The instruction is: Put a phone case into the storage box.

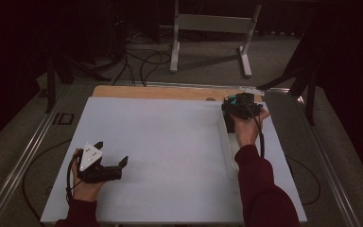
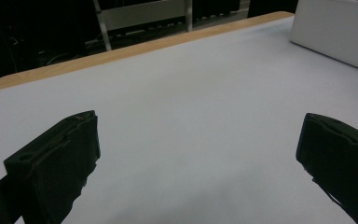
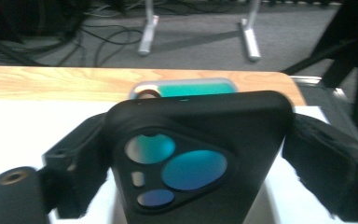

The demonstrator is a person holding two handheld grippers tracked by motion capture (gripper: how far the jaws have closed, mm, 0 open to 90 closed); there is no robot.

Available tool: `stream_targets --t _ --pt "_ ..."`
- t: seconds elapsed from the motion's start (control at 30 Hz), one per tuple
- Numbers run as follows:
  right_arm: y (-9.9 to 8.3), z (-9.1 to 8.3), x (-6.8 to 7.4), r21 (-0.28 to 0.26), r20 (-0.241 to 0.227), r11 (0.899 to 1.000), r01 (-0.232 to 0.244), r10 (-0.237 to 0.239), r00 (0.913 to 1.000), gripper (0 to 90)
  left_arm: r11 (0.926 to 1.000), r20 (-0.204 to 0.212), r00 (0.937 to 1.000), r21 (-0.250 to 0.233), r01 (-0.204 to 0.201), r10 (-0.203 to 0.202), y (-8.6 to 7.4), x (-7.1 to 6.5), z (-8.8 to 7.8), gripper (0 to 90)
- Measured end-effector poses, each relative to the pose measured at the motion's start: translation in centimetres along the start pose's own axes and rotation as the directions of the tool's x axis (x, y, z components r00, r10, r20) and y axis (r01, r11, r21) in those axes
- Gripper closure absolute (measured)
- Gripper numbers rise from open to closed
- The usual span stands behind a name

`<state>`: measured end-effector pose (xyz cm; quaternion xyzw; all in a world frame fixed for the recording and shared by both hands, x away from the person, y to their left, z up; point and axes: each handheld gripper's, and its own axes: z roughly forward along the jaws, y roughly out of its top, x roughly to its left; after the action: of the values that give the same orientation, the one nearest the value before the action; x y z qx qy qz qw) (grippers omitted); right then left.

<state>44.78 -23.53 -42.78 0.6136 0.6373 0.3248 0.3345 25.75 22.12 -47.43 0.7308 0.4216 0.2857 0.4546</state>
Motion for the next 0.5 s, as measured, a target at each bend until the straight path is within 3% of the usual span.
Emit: stream_targets --t 0.27,0.43,0.5 --pt "0.27 -0.56 -0.18 -0.043 -0.046 0.999 -0.001 -0.001 0.9989 7.6 1.0 0.002 1.0 0.003 -0.002 0.002 -0.01 -0.13 0.07 0.2" --pt "0.47 -0.88 -0.44 -0.07 -0.024 0.997 -0.013 0.012 0.9996 7.7 1.0 0.004 1.0 0.005 -0.001 0.001 -0.01 -0.14 0.06 0.4" --pt "0.53 -0.97 -0.53 -0.068 -0.037 0.998 -0.014 0.012 0.9993 7.7 1.0 0.004 1.0 0.005 -0.002 0.002 -0.02 -0.13 0.08 0.4"
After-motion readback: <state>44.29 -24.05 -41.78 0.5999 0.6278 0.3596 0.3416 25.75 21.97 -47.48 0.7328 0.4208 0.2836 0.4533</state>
